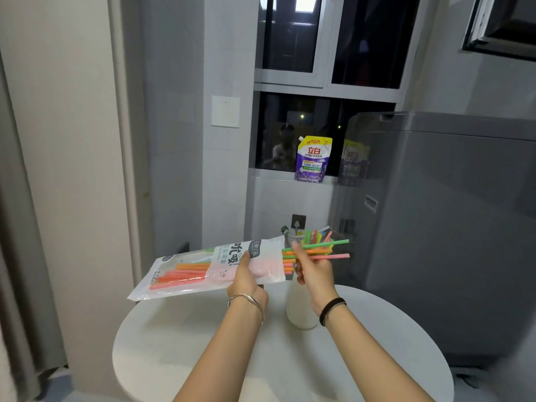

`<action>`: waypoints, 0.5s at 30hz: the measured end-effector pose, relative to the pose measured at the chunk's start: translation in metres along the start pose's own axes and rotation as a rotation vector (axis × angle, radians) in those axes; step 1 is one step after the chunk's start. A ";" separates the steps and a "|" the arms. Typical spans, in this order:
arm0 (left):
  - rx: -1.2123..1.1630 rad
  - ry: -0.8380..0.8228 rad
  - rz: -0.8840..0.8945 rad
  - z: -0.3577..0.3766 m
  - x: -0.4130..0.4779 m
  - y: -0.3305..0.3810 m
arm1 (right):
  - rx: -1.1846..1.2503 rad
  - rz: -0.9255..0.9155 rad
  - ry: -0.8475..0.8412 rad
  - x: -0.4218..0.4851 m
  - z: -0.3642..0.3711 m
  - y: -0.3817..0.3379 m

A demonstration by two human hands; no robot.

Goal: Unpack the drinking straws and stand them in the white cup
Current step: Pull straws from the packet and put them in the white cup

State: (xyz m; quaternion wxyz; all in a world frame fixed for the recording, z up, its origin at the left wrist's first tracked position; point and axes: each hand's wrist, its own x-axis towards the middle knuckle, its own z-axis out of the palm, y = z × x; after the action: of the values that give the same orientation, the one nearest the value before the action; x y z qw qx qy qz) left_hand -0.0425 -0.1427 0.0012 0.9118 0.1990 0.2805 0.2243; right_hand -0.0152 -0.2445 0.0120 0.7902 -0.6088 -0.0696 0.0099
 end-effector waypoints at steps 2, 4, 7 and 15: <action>-0.017 -0.012 -0.006 0.000 -0.001 0.001 | 0.011 -0.030 0.001 0.003 -0.002 -0.001; -0.047 -0.006 -0.001 0.000 0.001 0.004 | 0.044 -0.057 0.042 0.009 -0.008 -0.005; -0.069 0.010 0.019 -0.002 0.005 0.007 | 0.107 -0.108 0.162 0.016 -0.020 -0.011; -0.036 -0.034 -0.015 0.005 0.000 -0.011 | -0.071 -0.075 0.027 0.020 -0.009 -0.003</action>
State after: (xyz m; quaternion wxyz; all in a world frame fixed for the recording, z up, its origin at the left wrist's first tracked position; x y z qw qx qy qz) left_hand -0.0362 -0.1529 0.0002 0.9216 0.1841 0.2624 0.2190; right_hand 0.0050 -0.2520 0.0147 0.7688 -0.6335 -0.0822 -0.0305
